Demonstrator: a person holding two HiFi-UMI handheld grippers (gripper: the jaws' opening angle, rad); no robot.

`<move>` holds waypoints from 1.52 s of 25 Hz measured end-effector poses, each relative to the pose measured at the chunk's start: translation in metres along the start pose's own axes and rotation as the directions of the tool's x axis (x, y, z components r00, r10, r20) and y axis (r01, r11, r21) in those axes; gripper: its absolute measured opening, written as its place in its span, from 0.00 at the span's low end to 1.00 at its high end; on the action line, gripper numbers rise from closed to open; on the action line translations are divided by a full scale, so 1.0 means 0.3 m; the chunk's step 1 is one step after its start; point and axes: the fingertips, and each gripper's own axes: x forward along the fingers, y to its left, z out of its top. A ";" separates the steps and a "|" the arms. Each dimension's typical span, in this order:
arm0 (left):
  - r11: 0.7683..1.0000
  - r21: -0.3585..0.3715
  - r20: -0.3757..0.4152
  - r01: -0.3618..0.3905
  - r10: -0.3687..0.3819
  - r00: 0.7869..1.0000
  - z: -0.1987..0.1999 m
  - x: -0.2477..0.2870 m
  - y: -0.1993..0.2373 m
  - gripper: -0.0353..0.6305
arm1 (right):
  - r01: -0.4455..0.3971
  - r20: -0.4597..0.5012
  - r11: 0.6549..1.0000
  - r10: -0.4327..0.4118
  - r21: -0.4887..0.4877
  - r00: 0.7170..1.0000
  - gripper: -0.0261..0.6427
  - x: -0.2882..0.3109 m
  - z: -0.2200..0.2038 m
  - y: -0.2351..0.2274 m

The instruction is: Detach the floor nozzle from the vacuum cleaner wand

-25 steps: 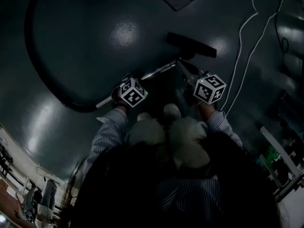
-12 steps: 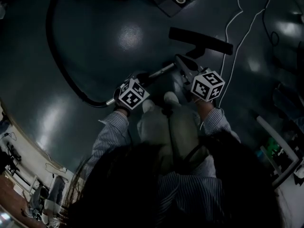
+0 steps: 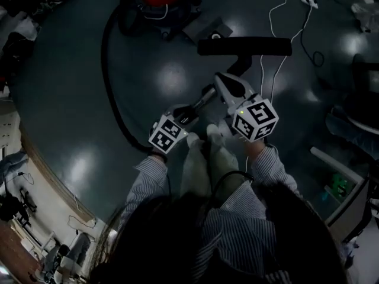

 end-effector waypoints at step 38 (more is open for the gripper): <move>0.941 -0.195 0.464 -0.277 0.337 0.819 0.762 -0.918 -0.389 0.31 | -0.393 0.246 0.887 0.448 -0.241 0.860 0.17 -0.526 1.119 0.742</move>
